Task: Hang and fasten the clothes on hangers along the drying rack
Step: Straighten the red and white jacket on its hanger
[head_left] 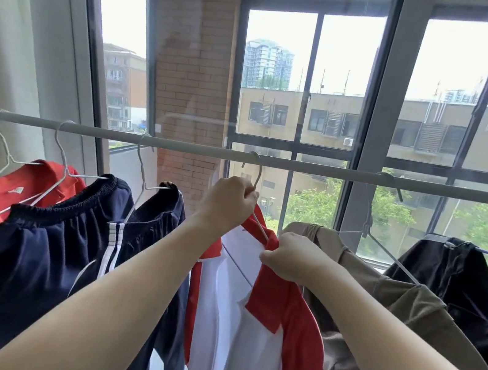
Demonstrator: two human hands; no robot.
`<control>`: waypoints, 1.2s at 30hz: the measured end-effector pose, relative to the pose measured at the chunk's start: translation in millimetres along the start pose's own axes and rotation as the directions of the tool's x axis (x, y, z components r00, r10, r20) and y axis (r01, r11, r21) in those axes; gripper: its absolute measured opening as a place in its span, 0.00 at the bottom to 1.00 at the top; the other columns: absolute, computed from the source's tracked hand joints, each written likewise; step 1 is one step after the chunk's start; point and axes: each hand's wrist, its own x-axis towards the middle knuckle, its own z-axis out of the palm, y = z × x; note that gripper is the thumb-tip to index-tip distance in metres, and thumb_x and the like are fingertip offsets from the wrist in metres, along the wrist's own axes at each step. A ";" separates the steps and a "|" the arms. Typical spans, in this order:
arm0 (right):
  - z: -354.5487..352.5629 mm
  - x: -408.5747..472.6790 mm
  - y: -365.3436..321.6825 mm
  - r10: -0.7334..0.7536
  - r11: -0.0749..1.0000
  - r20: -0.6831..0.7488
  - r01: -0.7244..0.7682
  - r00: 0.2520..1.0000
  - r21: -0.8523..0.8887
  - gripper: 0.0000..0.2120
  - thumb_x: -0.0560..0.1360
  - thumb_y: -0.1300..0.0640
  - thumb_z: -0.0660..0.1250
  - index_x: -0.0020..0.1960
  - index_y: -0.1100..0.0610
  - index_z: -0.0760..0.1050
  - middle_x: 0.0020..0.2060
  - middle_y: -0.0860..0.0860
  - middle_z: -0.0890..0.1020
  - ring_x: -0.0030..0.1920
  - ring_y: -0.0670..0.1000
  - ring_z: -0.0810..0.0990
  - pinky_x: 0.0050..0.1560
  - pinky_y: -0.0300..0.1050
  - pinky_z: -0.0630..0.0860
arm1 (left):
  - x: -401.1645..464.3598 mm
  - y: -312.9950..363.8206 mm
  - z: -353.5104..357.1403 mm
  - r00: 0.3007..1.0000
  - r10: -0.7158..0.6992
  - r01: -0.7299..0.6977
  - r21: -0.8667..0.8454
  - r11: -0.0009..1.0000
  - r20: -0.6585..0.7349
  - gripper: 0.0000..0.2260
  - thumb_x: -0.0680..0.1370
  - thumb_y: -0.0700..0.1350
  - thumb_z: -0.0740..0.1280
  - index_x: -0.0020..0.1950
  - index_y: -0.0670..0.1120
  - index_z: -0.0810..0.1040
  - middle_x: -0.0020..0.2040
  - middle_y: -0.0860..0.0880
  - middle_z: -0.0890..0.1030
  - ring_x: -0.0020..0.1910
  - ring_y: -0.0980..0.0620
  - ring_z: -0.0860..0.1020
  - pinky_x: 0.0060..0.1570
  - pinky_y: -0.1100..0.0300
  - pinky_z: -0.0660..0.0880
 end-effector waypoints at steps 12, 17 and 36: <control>8.9 10.3 6.1 -0.004 1.000 -0.120 0.008 0.993 0.028 0.09 0.76 0.56 0.59 0.51 0.59 0.74 0.52 0.56 0.79 0.48 0.57 0.78 0.45 0.45 0.73 | 3.3 -2.1 6.6 0.999 0.007 -0.010 -0.062 0.998 -0.033 0.10 0.82 0.45 0.63 0.49 0.41 0.82 0.37 0.49 0.81 0.34 0.51 0.79 0.35 0.62 0.73; 9.3 13.5 9.5 -0.010 0.999 -0.141 0.016 0.990 0.041 0.09 0.77 0.54 0.59 0.48 0.58 0.73 0.50 0.56 0.79 0.47 0.57 0.77 0.43 0.46 0.71 | 5.4 -0.6 7.9 0.999 0.022 -0.025 -0.082 0.996 -0.035 0.11 0.82 0.45 0.63 0.51 0.41 0.82 0.40 0.47 0.83 0.37 0.49 0.81 0.41 0.55 0.80; 10.1 0.0 8.2 -0.041 0.993 -0.236 0.066 0.971 0.102 0.11 0.72 0.53 0.63 0.36 0.59 0.72 0.36 0.53 0.77 0.37 0.55 0.78 0.31 0.43 0.67 | 5.9 15.5 15.9 0.999 -0.005 -0.001 -0.166 0.986 -0.037 0.11 0.81 0.38 0.62 0.43 0.40 0.80 0.39 0.45 0.81 0.36 0.50 0.76 0.41 0.60 0.74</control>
